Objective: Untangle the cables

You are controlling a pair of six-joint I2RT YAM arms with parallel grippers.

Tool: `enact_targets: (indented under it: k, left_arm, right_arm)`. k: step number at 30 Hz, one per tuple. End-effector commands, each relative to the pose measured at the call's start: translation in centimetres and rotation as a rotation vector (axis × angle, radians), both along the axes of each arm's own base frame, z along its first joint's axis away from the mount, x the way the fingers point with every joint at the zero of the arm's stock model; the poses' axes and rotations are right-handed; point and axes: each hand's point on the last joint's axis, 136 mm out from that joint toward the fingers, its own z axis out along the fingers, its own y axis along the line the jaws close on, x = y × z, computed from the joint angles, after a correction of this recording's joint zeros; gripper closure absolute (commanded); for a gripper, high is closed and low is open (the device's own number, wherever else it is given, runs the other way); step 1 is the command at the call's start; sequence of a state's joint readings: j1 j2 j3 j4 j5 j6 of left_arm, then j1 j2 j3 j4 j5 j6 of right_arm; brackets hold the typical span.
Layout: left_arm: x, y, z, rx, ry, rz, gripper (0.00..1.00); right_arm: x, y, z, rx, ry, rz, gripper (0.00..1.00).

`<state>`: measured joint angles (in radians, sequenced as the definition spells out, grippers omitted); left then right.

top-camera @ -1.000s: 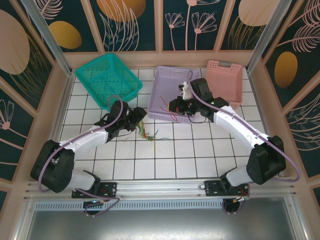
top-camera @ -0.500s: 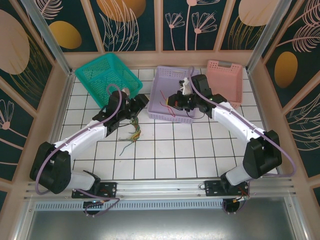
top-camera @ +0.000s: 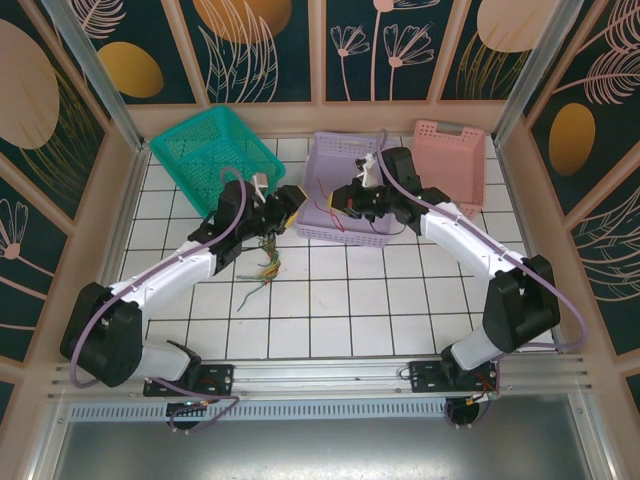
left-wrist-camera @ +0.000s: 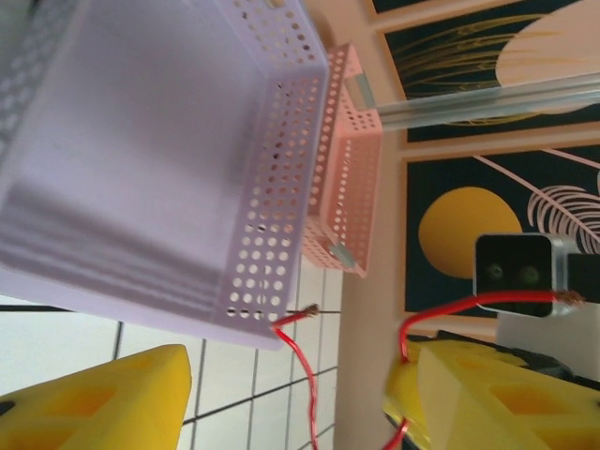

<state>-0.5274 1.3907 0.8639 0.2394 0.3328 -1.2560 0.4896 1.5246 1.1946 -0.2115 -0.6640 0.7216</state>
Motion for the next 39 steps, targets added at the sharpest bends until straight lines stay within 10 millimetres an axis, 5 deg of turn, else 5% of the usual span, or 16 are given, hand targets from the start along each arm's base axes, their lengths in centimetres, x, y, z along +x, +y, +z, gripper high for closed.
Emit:
enact_targets:
  k: [1,13,17,22,26,33,39]
  left_arm:
    - [0.1,-1.8,2.1,-0.06,-0.039,-0.047,0.35]
    - [1.4,-3.3,-0.2,-0.035,0.009,-0.043,0.46]
    - [2.2,-3.5,-0.4,-0.048,0.019,-0.021,0.63]
    - [2.1,-2.7,-1.9,-0.042,0.091,0.036,1.0]
    - [0.7,-1.6,-4.0,-0.119,0.244,0.11,1.0]
    - [-0.5,-0.3,-4.3,-0.322,0.412,0.236,1.0]
    - [-0.7,1.2,-3.6,-0.454,0.468,0.342,1.0]
  right_arm:
    - [0.6,0.6,2.2,0.059,-0.035,0.013,1.0]
    - [-0.2,0.8,3.7,0.114,-0.03,0.033,1.0]
    - [-0.4,0.7,4.4,0.134,-0.04,0.032,1.0]
    - [-0.1,0.5,6.5,0.168,-0.099,0.013,1.0]
    - [0.9,-0.6,9.8,0.235,-0.245,-0.059,1.0]
    - [1.9,-1.8,15.7,0.419,-0.493,-0.135,1.0]
    - [2.1,-1.6,15.2,0.412,-0.516,-0.16,1.0]
